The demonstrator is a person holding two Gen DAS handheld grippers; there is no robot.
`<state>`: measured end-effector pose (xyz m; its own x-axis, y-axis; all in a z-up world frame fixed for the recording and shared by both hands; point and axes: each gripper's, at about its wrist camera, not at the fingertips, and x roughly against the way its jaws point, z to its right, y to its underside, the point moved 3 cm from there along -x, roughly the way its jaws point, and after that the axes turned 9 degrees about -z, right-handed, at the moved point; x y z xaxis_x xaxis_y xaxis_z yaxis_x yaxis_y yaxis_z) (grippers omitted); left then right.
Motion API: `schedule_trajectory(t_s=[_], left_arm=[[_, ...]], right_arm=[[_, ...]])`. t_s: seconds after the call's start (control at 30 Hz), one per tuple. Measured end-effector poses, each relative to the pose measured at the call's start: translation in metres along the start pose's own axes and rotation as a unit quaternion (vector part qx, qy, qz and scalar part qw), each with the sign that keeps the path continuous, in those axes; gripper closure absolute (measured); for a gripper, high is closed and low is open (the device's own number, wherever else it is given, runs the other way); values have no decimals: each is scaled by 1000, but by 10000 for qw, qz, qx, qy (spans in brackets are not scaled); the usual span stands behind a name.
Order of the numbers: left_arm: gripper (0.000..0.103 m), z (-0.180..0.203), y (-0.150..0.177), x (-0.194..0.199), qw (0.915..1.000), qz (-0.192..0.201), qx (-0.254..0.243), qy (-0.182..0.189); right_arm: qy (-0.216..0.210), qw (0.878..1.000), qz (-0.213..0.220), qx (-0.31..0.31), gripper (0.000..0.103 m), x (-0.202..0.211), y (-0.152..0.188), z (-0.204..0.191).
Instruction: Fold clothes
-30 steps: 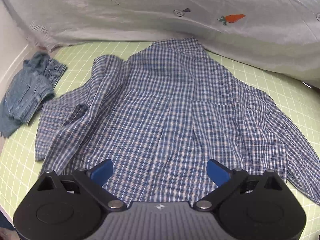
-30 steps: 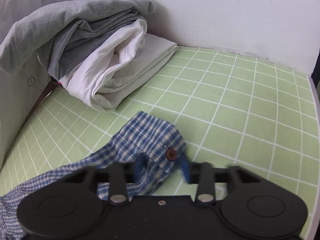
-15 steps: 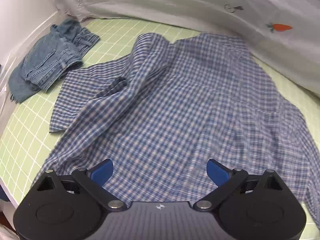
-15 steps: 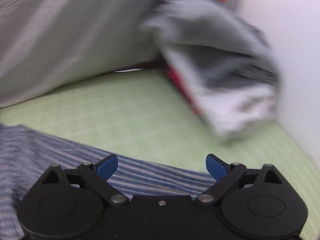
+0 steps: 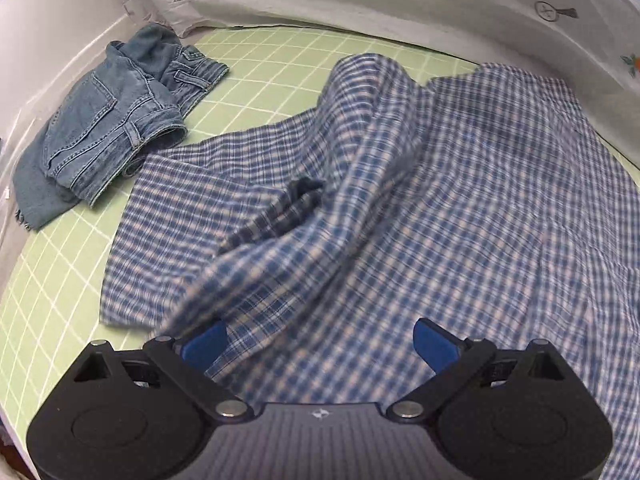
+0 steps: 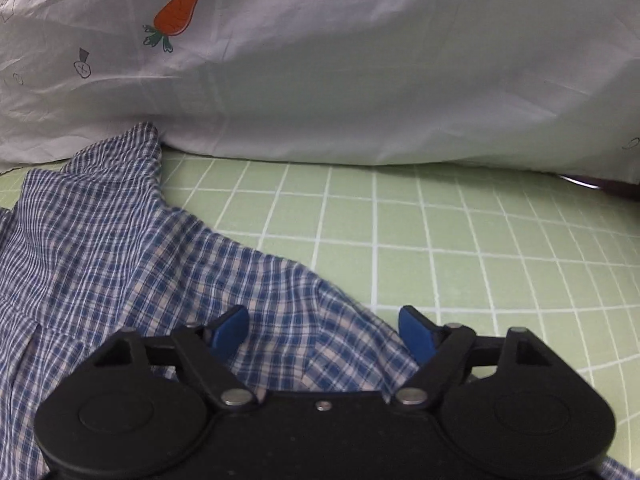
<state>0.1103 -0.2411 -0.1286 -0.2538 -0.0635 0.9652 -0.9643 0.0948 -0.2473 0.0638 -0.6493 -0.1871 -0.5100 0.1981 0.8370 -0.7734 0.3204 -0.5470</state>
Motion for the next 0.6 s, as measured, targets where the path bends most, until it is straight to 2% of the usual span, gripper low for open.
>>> schedule_trajectory(t_s=[0.03,0.07,0.13,0.23,0.4,0.6], left_arm=[[4,-1,-2,-4,10000,-10,-8,-12],[4,-2,-3,-8,10000,-20,-16,-24],[4,-3,-7,-16,10000,-8,4,-68],[2,-3,-12,-27,9999,32,5,-160],[0,-1,-33,-38,9995,263,137,-88],[0,20,-72,-49,9980,577,230,-86]], right_arm=[[-7,10000,31,10,38,2,1,0],[-15,10000,85,34,65,5,3,1],[-41,9999,107,37,99,7,1,2],[-11,9998,190,-20,102,5,-2,8],[605,9974,387,-17,102,-7,-17,24],[932,9942,524,111,102,-33,-49,39]])
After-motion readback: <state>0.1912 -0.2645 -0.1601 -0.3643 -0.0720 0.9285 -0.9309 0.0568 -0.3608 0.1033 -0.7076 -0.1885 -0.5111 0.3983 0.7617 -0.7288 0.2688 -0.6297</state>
